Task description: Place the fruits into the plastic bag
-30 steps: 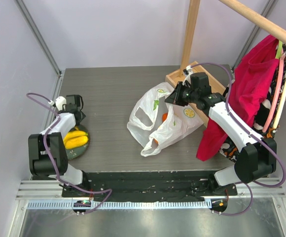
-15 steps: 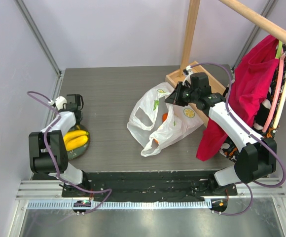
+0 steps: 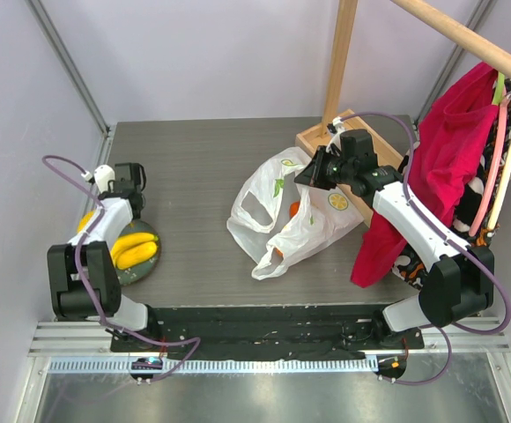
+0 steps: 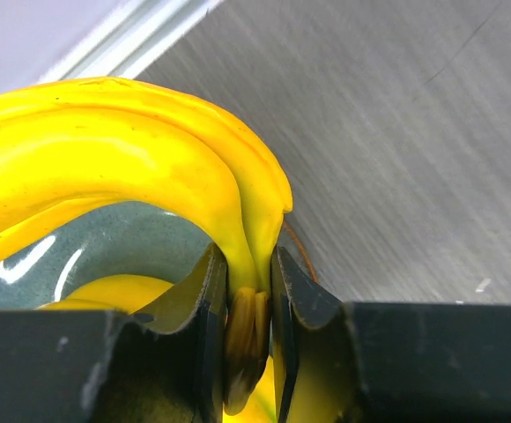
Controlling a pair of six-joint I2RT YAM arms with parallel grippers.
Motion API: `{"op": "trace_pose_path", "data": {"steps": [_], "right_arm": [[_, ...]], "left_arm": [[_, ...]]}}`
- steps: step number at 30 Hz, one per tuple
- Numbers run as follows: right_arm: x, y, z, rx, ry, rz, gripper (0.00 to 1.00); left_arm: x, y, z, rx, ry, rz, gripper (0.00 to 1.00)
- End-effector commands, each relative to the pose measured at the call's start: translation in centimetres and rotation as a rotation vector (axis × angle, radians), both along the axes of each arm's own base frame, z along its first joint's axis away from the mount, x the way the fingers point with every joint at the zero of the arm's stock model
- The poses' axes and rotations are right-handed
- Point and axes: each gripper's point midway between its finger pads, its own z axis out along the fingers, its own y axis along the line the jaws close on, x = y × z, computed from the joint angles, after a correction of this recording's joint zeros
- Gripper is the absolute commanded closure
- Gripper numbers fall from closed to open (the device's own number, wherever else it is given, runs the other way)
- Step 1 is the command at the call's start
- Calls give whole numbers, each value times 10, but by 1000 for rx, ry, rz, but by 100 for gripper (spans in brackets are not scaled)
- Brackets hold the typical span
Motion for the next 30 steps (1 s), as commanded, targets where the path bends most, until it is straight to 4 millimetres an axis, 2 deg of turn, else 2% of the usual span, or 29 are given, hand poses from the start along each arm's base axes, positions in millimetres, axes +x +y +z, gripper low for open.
{"op": "trace_pose_path", "data": {"steps": [1,3,8,9,10,14,16,17,18,19,20,28,29,30], "right_arm": [[3,-2,23,16,-82,-1,99],[3,-2,23,15,-82,-3,99],[3,-2,23,16,-80,-3,99],[3,-2,24,16,-80,-6,99],[3,-2,22,15,-78,-7,99],[4,-3,23,15,-80,-14,99],[4,-3,23,16,-79,-13,99],[4,-2,24,18,-79,-14,99],[4,-2,25,18,-81,-14,99],[4,-2,24,18,-79,-14,99],[5,-3,25,17,-83,-16,99],[7,-2,21,17,-73,-13,99],[6,-1,20,18,-71,-10,99],[8,-1,20,18,-73,-11,99]], "left_arm": [[17,7,61,58,-151,-8,100],[23,-4,70,51,-170,-64,100],[37,-39,109,26,-271,-260,100],[42,-58,117,11,-301,-326,100],[42,-66,130,2,-341,-362,100],[44,-121,160,-37,-439,-580,100],[40,-149,167,-90,-471,-691,100],[36,-165,178,-112,-517,-755,100],[31,-188,182,-174,-540,-864,100],[26,-200,178,-209,-546,-919,100],[20,-215,183,-251,-570,-990,100],[-40,-297,203,-503,-614,-1321,100],[-54,-315,204,-553,-601,-1399,100],[-61,-324,206,-575,-597,-1437,100]]}}
